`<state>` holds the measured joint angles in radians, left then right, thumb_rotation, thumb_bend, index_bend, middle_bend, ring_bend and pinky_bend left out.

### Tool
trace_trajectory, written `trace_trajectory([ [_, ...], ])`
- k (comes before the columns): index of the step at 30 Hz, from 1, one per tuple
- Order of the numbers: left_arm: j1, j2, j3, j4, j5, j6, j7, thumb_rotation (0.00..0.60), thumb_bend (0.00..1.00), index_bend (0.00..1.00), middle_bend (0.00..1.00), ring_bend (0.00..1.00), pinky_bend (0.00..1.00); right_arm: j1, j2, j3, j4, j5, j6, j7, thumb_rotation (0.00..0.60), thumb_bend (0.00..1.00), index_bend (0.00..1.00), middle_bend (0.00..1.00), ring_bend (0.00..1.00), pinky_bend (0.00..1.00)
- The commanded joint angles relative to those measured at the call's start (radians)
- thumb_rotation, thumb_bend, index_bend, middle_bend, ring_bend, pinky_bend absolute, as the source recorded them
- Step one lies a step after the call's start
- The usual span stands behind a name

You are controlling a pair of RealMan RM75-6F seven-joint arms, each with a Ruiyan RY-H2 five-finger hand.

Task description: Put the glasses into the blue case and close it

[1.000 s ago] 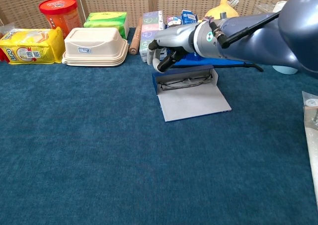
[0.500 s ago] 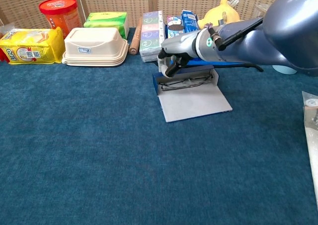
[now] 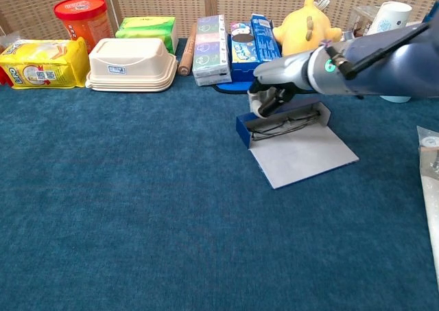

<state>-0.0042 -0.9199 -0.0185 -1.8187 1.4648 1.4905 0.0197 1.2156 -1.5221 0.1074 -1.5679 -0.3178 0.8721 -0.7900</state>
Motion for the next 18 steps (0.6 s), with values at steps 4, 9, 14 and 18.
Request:
trace_trajectory([
  [4,-0.003,0.000,0.000,-0.007,0.002,-0.001,0.008,0.600,0.28,0.10,0.06,0.00,0.00,-0.060,0.071,-0.041,-0.106,-0.025,0.089,0.031,0.216,0.66,0.36,0.32,0.21,0.07],
  [9,-0.008,-0.004,0.003,-0.011,0.007,-0.006,0.013,0.600,0.28,0.10,0.06,0.00,0.00,-0.099,0.102,-0.065,-0.164,-0.042,0.138,0.045,0.216,0.65,0.36,0.32,0.21,0.07],
  [14,-0.013,-0.009,0.003,-0.018,0.012,-0.008,0.020,0.600,0.28,0.10,0.06,0.00,0.00,-0.134,0.122,-0.078,-0.224,-0.079,0.176,0.061,0.218,0.65,0.36,0.32,0.21,0.07],
  [18,-0.013,-0.007,0.004,-0.028,0.015,-0.005,0.029,0.600,0.28,0.09,0.06,0.00,0.00,-0.156,0.129,-0.070,-0.249,-0.163,0.201,0.085,0.214,0.61,0.35,0.32,0.20,0.07],
])
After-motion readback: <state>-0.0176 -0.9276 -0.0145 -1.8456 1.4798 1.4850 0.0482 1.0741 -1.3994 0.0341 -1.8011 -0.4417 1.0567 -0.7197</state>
